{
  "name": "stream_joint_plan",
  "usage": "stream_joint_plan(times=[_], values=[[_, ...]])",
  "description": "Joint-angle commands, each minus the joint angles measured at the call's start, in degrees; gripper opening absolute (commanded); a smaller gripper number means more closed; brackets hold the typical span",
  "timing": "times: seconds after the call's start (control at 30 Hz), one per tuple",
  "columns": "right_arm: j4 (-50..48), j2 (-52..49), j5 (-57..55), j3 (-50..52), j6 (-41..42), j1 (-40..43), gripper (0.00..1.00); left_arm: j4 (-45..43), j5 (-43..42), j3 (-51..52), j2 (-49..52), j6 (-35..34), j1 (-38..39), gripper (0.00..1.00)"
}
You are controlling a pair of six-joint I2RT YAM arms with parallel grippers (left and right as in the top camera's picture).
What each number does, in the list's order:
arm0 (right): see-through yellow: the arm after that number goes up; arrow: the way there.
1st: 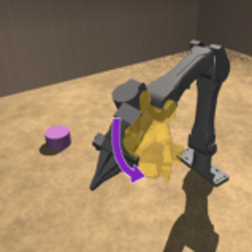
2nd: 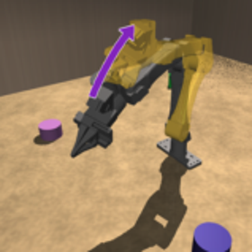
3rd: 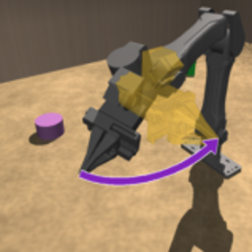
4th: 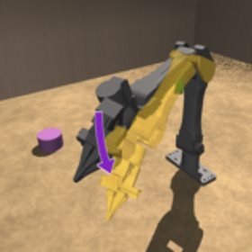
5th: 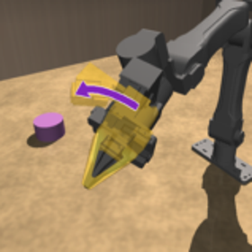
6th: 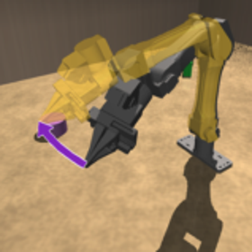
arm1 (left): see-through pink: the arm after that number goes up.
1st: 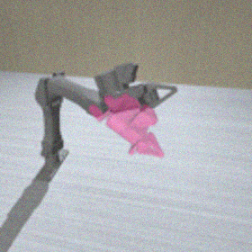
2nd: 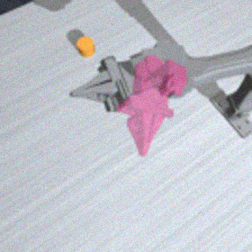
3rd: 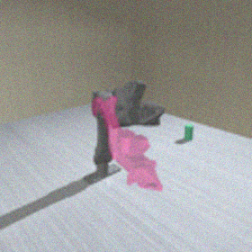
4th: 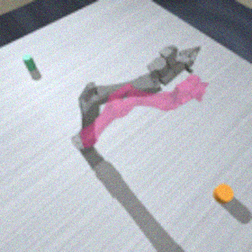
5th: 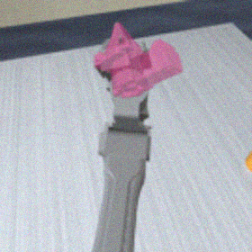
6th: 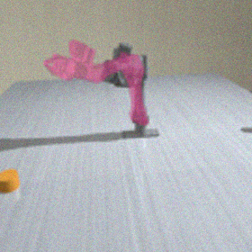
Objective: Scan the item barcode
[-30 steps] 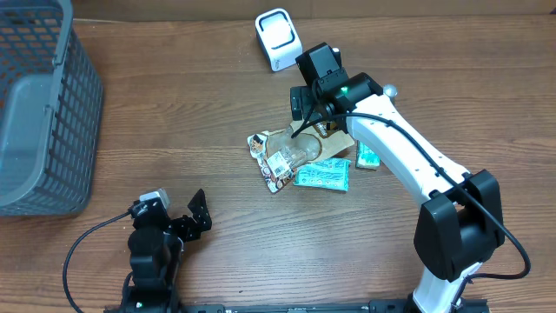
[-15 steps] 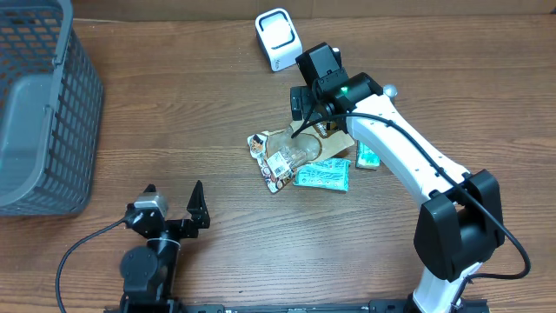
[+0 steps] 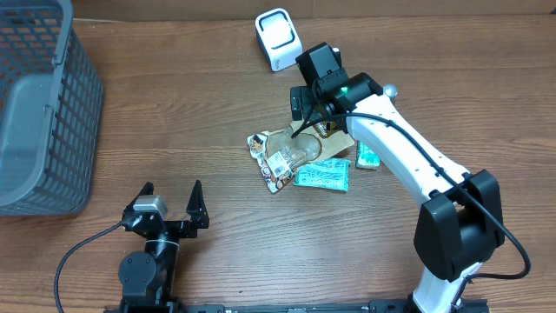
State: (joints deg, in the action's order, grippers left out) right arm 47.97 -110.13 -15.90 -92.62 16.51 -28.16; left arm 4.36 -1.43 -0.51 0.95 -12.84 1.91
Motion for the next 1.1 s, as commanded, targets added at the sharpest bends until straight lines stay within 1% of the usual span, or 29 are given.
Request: stream_joint_plan(times=[0.0, 0.17, 1.07], values=[[-0.35, -0.17, -0.55, -0.35, 0.22, 0.26, 1.0, 0.24, 0.35, 0.24, -0.76, 3.17, 0.09, 1.0], [-0.33, -0.17, -0.55, -0.35, 0.22, 0.26, 1.0, 0.17, 0.0, 0.24, -0.76, 3.06, -1.38, 1.0], [-0.33, -0.17, -0.55, -0.35, 0.22, 0.28, 1.0, 0.11, 0.37, 0.24, -0.74, 3.02, -1.25, 1.0]])
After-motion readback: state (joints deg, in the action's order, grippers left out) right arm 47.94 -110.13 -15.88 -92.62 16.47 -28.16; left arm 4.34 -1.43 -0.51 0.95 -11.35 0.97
